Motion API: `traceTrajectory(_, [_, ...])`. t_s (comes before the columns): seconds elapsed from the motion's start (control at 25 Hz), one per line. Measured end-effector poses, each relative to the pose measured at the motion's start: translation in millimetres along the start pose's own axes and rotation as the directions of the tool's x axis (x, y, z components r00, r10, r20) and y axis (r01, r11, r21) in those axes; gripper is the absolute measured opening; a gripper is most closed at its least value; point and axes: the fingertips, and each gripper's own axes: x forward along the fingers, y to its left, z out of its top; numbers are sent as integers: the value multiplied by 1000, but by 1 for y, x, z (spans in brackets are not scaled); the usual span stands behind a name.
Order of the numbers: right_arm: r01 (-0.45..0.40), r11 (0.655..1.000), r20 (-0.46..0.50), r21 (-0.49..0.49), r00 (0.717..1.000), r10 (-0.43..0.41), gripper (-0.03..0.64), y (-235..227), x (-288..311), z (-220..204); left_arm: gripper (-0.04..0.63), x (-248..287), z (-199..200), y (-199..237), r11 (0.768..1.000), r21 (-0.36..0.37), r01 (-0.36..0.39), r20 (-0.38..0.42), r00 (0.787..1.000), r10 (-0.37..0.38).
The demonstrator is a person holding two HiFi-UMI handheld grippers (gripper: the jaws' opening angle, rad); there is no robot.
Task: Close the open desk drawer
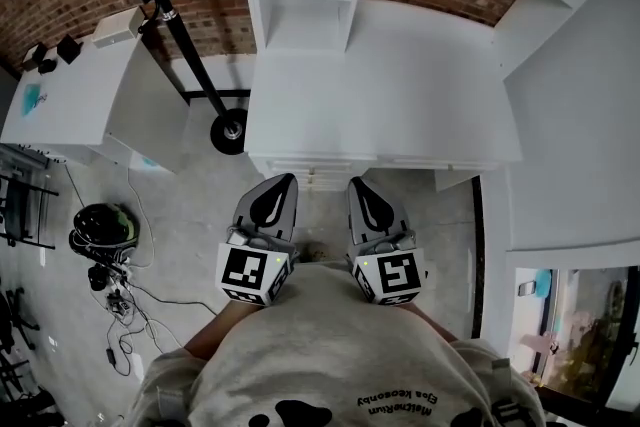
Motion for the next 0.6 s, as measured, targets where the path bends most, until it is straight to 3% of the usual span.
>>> traceTrajectory(0.6, [-27,1000,10,-8,1000,27,31,-3,-24,-10,18,-9,-7,-22,1000,-18,-23,42,999,24])
